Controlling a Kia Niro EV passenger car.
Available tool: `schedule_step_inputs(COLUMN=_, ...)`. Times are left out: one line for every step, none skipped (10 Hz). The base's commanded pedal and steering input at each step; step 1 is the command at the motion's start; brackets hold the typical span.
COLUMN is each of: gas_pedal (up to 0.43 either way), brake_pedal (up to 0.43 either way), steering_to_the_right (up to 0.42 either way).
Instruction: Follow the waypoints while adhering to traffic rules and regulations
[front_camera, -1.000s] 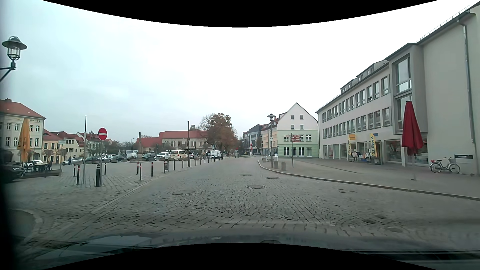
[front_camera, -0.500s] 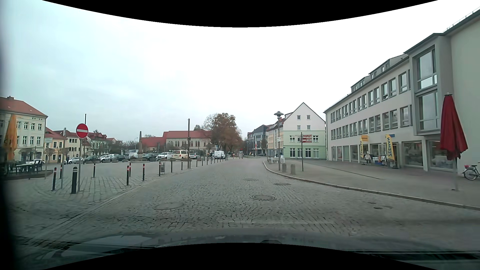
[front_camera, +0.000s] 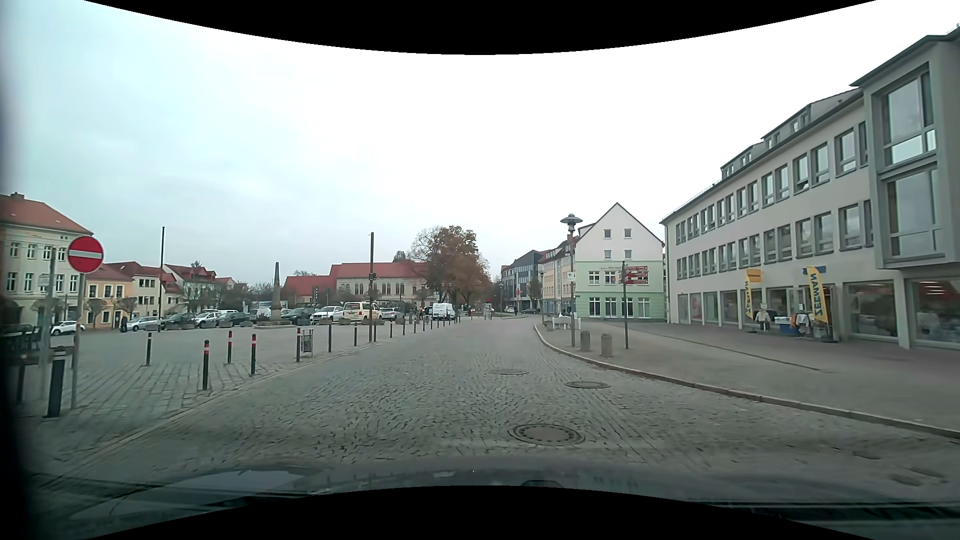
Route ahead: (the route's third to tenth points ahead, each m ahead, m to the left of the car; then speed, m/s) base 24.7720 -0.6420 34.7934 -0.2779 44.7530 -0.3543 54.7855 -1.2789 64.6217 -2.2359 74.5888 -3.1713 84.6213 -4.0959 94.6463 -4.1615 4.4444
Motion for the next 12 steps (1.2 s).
schedule_step_inputs(gas_pedal=0.220, brake_pedal=0.000, steering_to_the_right=-0.028)
schedule_step_inputs(gas_pedal=0.209, brake_pedal=0.000, steering_to_the_right=-0.026)
schedule_step_inputs(gas_pedal=0.189, brake_pedal=0.000, steering_to_the_right=-0.023)
schedule_step_inputs(gas_pedal=0.189, brake_pedal=0.000, steering_to_the_right=-0.022)
schedule_step_inputs(gas_pedal=0.197, brake_pedal=0.000, steering_to_the_right=-0.022)
schedule_step_inputs(gas_pedal=0.197, brake_pedal=0.000, steering_to_the_right=-0.021)
schedule_step_inputs(gas_pedal=0.197, brake_pedal=0.000, steering_to_the_right=-0.018)
schedule_step_inputs(gas_pedal=0.189, brake_pedal=0.000, steering_to_the_right=-0.012)
schedule_step_inputs(gas_pedal=0.177, brake_pedal=0.000, steering_to_the_right=-0.011)
schedule_step_inputs(gas_pedal=0.177, brake_pedal=0.000, steering_to_the_right=-0.010)
schedule_step_inputs(gas_pedal=0.177, brake_pedal=0.000, steering_to_the_right=-0.005)
schedule_step_inputs(gas_pedal=0.177, brake_pedal=0.000, steering_to_the_right=-0.003)
